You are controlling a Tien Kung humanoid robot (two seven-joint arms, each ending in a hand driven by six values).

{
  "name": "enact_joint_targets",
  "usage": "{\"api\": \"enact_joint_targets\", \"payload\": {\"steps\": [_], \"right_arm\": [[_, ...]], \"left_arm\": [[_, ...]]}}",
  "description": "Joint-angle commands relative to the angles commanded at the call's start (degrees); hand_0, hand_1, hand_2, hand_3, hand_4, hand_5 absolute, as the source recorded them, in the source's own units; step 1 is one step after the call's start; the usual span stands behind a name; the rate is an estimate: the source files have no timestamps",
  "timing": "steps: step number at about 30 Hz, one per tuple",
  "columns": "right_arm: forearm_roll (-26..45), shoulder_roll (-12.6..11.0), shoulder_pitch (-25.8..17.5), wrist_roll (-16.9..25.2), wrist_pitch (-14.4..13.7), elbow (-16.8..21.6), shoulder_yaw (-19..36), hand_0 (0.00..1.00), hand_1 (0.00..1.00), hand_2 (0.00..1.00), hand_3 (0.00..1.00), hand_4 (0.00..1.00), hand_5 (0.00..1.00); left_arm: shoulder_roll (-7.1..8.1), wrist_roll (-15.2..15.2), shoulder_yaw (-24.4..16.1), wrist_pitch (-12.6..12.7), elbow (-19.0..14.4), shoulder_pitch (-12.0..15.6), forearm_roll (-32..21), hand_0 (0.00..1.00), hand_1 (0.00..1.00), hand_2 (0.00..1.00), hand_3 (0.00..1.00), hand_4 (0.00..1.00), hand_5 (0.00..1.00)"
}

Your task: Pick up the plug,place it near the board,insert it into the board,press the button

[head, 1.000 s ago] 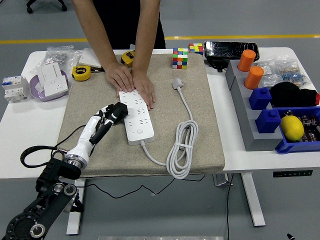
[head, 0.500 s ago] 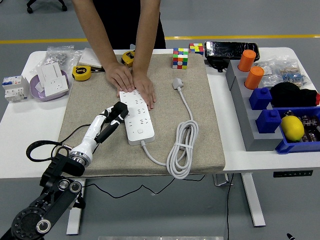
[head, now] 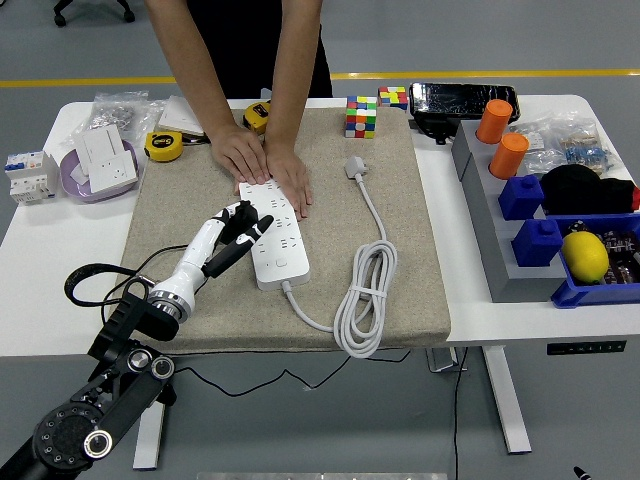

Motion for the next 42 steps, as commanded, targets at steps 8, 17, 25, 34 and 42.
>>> {"api": "enact_joint_targets", "payload": {"steps": [8,17,25,34,42], "right_arm": [[-0.23,-0.05,-0.17,-0.09,0.03,0.00,0.12,0.828,0.763,0.754,0.784,0.998,0.966],[-0.06,-0.14,-0.01,-0.06,0.04,0.00,-0.13,0.829,0.761,0.753,0.784,0.998,0.966],[0.01,-0.19,0.09,-0.10,0.00,0.00,0.01,0.829,0.761,0.753,0.783,0.998,0.968],[0.19,-0.21,0.18,0.04,0.00,0.00,-0.07,0.828,0.761,0.752,0.784,0.998,0.966],[0.03,-0.19,0.14,-0.07,0.00,0.00,0.16,0.828,0.761,0.752,0.783,0.998,0.966]], "left_arm": [[-0.08,0.48,1.04,0.00,0.00,-0.46,1.89,0.998,0.998,0.959,0.935,0.998,0.998],[0.23,2.11,4.66,-0.54,0.35,-3.52,7.79,0.998,0.998,0.957,0.933,0.998,0.998],[0.31,3.20,6.35,-1.27,0.96,-5.60,12.03,0.998,0.998,0.955,0.933,0.998,0.998],[0.26,3.90,7.06,-2.10,1.80,-5.64,13.28,0.998,0.998,0.954,0.932,0.998,0.998],[0.73,3.93,5.33,-0.64,-3.10,-5.45,17.75,0.998,0.998,0.955,0.930,0.998,0.998]]}}
